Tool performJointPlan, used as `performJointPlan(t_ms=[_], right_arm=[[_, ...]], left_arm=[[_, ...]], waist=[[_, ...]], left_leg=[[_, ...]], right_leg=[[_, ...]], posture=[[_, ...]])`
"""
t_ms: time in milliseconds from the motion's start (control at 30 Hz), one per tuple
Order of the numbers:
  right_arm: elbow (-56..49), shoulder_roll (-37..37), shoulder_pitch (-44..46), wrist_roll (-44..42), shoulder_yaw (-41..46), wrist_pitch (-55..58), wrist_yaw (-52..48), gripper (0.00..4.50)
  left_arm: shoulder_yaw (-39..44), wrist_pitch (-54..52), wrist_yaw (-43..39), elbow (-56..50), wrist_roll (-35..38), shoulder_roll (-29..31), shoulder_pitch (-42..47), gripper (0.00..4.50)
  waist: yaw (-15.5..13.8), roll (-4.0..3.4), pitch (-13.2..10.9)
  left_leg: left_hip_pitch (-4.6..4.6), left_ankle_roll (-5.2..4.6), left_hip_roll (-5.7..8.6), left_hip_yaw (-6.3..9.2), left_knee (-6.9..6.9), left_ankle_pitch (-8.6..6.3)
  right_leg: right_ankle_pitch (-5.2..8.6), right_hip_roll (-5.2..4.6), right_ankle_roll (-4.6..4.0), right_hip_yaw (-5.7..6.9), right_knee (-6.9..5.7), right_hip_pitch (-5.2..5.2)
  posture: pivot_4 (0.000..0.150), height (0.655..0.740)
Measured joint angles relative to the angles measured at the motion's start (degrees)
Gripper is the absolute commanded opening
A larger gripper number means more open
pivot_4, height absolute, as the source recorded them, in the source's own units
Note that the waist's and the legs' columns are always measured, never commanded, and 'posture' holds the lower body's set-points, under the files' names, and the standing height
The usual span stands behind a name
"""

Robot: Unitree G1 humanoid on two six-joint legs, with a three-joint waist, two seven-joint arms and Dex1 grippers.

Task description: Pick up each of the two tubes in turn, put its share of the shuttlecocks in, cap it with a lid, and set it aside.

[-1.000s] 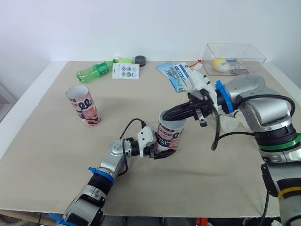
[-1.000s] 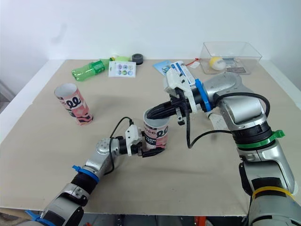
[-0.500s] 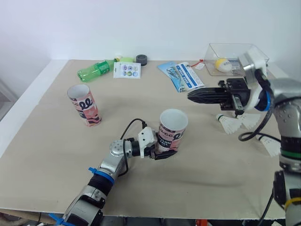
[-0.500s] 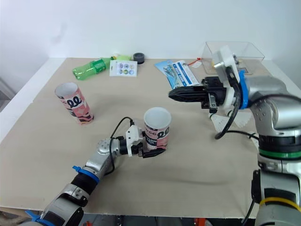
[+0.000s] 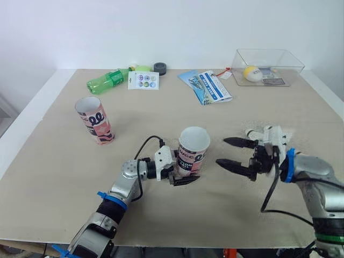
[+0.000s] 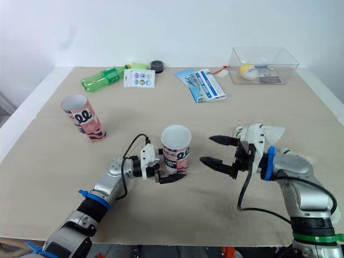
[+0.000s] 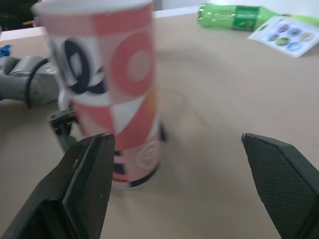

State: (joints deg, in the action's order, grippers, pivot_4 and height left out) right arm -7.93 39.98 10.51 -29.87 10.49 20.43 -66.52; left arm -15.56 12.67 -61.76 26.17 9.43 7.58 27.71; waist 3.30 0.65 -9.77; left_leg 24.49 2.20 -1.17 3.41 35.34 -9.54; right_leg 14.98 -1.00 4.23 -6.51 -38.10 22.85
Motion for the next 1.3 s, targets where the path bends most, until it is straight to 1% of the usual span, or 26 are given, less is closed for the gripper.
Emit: performJointPlan(t_ms=[167,400,500,667,867,1033,1300], right_arm=[[0.1,-2.7,-2.1,3.9,-6.0,-4.1,0.7,4.49],[1.0,-7.1,-1.5,6.6,-10.4,-7.5,3.7,4.49],[1.9,-7.6,-1.4,7.0,-10.6,-8.6,4.3,4.49],[4.6,-9.7,-0.6,8.3,-12.7,-11.1,4.5,4.49],[8.4,-11.4,1.5,10.1,-13.3,-14.1,5.0,4.49],[10.8,-12.7,2.6,10.7,-15.0,-15.7,4.6,4.49],[13.6,-13.3,4.4,11.0,-15.3,-17.4,3.0,4.49]], left_arm=[[0.3,0.7,-1.2,0.0,0.2,1.7,0.3,4.50],[1.1,0.8,-1.6,-0.7,0.7,4.4,0.3,4.50],[1.9,0.7,-1.6,-1.4,0.8,5.5,-0.2,4.50],[2.6,-0.8,-1.5,-6.1,1.4,8.2,-3.2,4.50],[3.0,-3.4,-1.3,-11.3,2.1,10.7,-6.4,4.50],[3.1,-5.5,-1.0,-15.6,2.4,11.7,-8.5,4.50],[3.2,-8.2,0.6,-20.6,3.6,12.5,-10.5,4.50]], waist=[[0.1,0.04,0.0],[0.0,0.12,-0.1],[0.0,0.14,-0.1],[0.0,0.18,-0.1],[-0.3,0.25,-0.2],[-0.5,0.28,-0.2],[-0.5,0.28,-0.2]], left_leg=[[-0.02,0.00,-0.04,-0.01,-0.01,0.00],[0.00,0.00,-0.04,0.00,-0.01,0.00],[0.01,0.01,-0.04,0.00,-0.01,0.00],[0.01,0.01,-0.08,0.00,-0.03,0.00],[0.03,0.01,-0.09,-0.02,-0.01,0.00],[0.05,0.01,-0.11,-0.01,-0.02,0.00],[0.04,0.01,-0.12,-0.02,-0.01,0.00]], right_leg=[[-0.03,0.05,-0.02,-0.01,0.00,0.02],[-0.12,0.04,0.14,-0.01,0.00,0.01],[-0.11,0.03,0.14,-0.01,0.00,0.01],[-0.10,0.05,0.11,0.00,0.00,0.03],[-0.13,0.03,0.10,0.00,0.00,0.04],[-0.12,0.04,0.09,0.01,0.00,0.04],[-0.13,0.04,0.08,0.01,0.00,0.04]], posture=[[0.150,0.7400],[0.150,0.7400],[0.150,0.7400],[0.150,0.7400],[0.150,0.7400],[0.150,0.7400],[0.150,0.7400]])
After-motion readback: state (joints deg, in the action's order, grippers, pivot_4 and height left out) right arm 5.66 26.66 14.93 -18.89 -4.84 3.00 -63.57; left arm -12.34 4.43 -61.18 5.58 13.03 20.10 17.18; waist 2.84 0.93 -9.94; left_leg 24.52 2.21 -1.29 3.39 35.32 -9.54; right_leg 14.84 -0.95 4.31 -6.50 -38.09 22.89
